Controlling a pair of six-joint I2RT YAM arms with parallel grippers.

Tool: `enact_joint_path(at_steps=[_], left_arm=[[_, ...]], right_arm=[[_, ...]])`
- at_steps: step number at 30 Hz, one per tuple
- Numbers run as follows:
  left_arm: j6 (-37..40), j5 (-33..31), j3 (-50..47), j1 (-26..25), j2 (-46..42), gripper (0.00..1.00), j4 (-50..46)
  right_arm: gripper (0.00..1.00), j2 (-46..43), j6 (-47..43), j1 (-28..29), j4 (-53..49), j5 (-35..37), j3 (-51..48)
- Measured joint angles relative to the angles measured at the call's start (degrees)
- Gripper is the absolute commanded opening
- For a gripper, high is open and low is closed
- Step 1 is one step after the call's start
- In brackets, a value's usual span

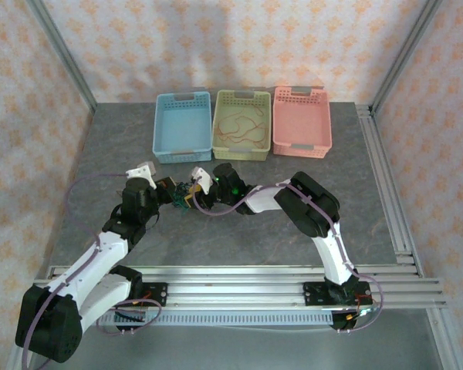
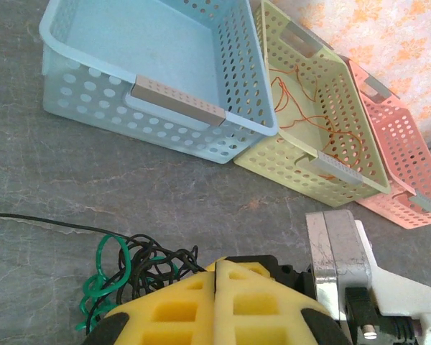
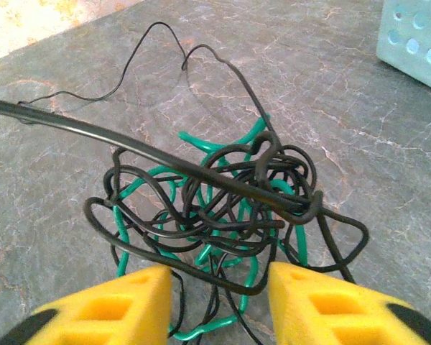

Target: Untangle the cables

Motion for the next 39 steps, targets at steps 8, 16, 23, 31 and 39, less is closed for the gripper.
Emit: enact_joint_path(at_steps=[8,16,23,31,39], left_arm=[[0.0,0.13,0.0,0.0,0.37,0.0,0.13],[-0.04,-0.13,0.0,0.0,0.37,0.0,0.09],[-0.46,-3.43,0.0,0.0,0.37,0.0,-1.68],[-2.82,-10.97,0.13,0.24,0.35,0.0,-6.21],[-5.18,-13.88,0.13,3.06,0.37,0.0,-8.9]], right_arm=[[0.05,0.0,-1.53,0.2,-0.02,-0.59,0.0],[0.0,-0.17,-2.32,0.28,0.46,-1.46,-1.97],[0.0,-4.26,-2.82,-0.31,1.33,-1.51,-8.68],[0.0,-9.07,1.4,-5.51,9.49,-1.68,-15.32],[0.0,-11.28,7.04,-8.81,15.96,4.07,-19.54]])
